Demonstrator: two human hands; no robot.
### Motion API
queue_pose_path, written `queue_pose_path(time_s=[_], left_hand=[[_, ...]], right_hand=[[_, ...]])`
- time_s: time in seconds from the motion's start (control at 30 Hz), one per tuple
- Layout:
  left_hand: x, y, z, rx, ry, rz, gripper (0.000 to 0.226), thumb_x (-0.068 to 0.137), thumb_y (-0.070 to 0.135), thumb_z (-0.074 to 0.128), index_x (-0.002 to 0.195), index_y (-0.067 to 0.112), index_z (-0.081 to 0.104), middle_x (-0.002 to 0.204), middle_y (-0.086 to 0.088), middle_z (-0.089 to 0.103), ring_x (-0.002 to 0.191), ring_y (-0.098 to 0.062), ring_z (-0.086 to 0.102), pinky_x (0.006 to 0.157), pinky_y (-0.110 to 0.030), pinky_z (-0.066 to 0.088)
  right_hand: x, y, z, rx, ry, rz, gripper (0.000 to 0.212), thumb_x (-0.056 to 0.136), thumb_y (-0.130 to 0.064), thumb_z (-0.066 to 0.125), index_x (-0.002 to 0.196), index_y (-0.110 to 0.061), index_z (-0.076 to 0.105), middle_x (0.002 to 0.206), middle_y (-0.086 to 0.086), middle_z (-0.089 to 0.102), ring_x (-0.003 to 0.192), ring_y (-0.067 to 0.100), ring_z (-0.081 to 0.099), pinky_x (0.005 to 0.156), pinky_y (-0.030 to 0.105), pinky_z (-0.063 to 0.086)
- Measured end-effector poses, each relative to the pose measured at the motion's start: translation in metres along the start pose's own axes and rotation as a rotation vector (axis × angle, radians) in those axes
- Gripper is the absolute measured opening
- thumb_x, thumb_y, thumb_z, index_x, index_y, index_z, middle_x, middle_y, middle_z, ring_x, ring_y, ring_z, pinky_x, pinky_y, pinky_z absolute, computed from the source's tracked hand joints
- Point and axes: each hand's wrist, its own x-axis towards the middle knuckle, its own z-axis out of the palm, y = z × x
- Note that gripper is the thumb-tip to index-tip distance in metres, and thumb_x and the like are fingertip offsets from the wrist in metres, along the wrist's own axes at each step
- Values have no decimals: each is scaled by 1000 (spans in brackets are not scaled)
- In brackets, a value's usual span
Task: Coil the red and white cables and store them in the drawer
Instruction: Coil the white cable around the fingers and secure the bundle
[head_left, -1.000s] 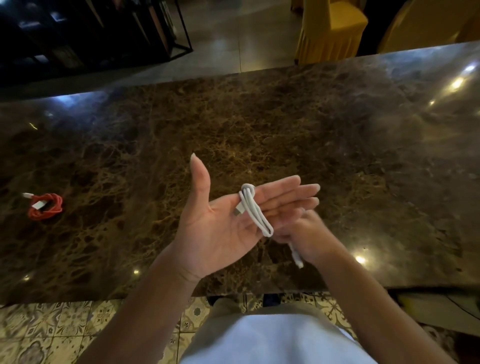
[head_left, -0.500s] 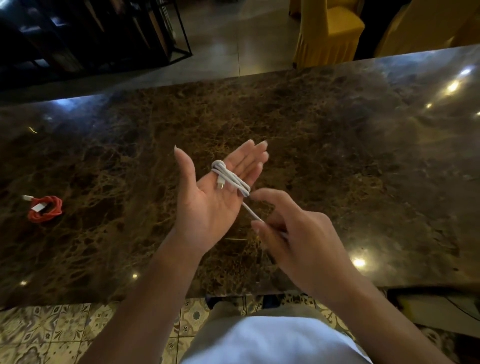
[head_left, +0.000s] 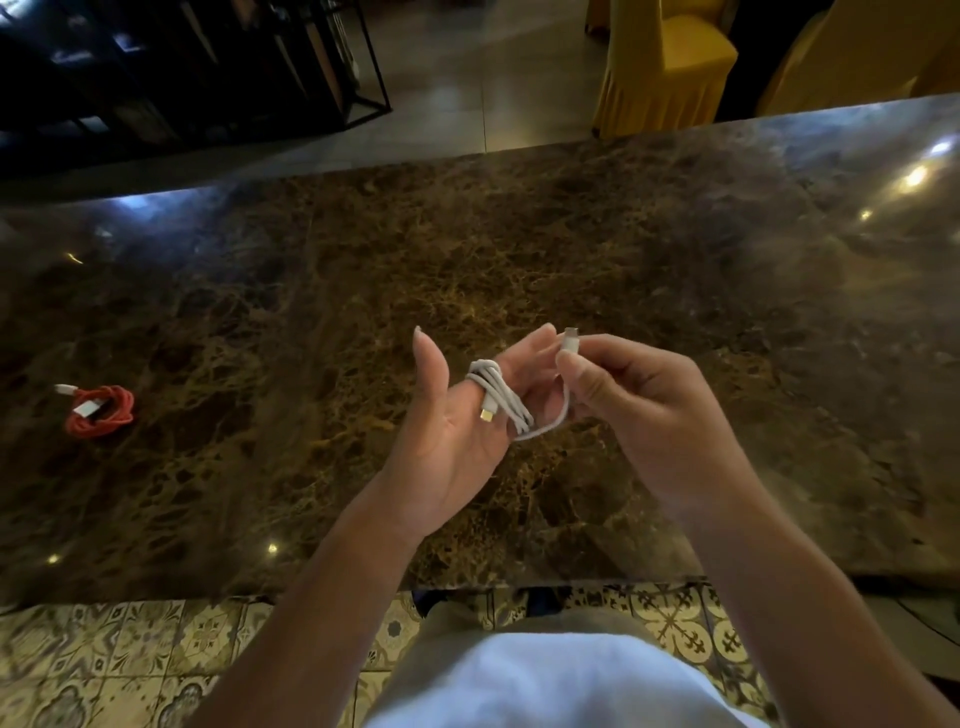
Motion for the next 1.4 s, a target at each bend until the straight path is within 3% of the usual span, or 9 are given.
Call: queue_pose_path(time_s=[0.13, 0.27, 0.5, 0.67, 0.8, 1.0, 1.2, 1.27, 1.4], left_hand=[[-3, 3, -5, 32, -4, -85, 123, 71, 94, 40, 164, 16, 21, 170, 2, 33, 156, -11, 31, 129, -36, 22], [-3, 5, -4, 32, -15, -116, 119, 74, 92, 32, 164, 16, 19, 171, 2, 30, 156, -11, 31, 129, -36, 21], [-6, 3, -4, -24, -6, -118, 114, 76, 87, 24, 163, 13, 24, 170, -1, 32, 155, -13, 34, 128, -37, 23], [-5, -4, 4, -130, 0, -111, 114, 78, 86, 25, 162, 8, 25, 167, -7, 38, 153, -19, 38, 128, -39, 28], [-6, -8, 9, -276, -8, -97, 106, 88, 80, 18, 160, 3, 31, 154, -15, 52, 144, -24, 48, 118, -35, 37], [-8, -15, 10, -340, 119, -97, 106, 85, 82, 25, 160, 7, 29, 162, -12, 45, 153, -24, 40, 129, -43, 20], [-4, -15, 8, -358, 217, -90, 104, 87, 82, 25, 161, 10, 30, 166, -6, 39, 156, -22, 31, 131, -44, 14], [-3, -15, 4, -397, 234, -77, 102, 87, 82, 28, 161, 11, 31, 166, -5, 40, 157, -23, 31, 131, -46, 13], [-2, -19, 6, -378, 291, -72, 102, 86, 84, 27, 161, 15, 33, 164, -4, 44, 155, -27, 35, 130, -50, 15]], right_hand=[[-1, 4, 8, 17, 48, 200, 23, 98, -9, 65, 121, -8, 62, 82, 13, 77, 73, 22, 72, 69, 32, 61], [-1, 4, 7, -95, 48, 226, 11, 102, -13, 62, 106, -5, 68, 75, 7, 72, 66, 21, 66, 57, 33, 55], [0, -11, -6, -305, -216, 237, 23, 105, -7, 55, 110, -11, 77, 96, 12, 75, 87, 30, 70, 72, 35, 61], [6, -17, -9, -572, -242, 157, 17, 99, -13, 67, 100, -22, 81, 77, -1, 74, 60, 17, 69, 55, 33, 58], [10, -12, 2, -473, -38, 181, 12, 88, -15, 80, 94, -19, 70, 76, -1, 78, 63, 15, 75, 51, 29, 58], [-4, 15, 23, -487, 234, -4, 5, 87, -24, 83, 84, -23, 79, 74, -8, 76, 68, 11, 73, 62, 30, 60], [-7, 6, 20, -481, -9, 41, 19, 104, -28, 61, 101, -22, 79, 86, -3, 75, 78, 16, 70, 70, 44, 60], [-6, 5, 20, -558, -109, 25, 14, 99, -26, 68, 110, -26, 76, 99, -11, 71, 91, 13, 67, 79, 40, 58], [-8, 22, 36, -726, 49, -171, 37, 86, -21, 75, 119, -27, 60, 104, -19, 65, 97, 11, 62, 82, 39, 56]])
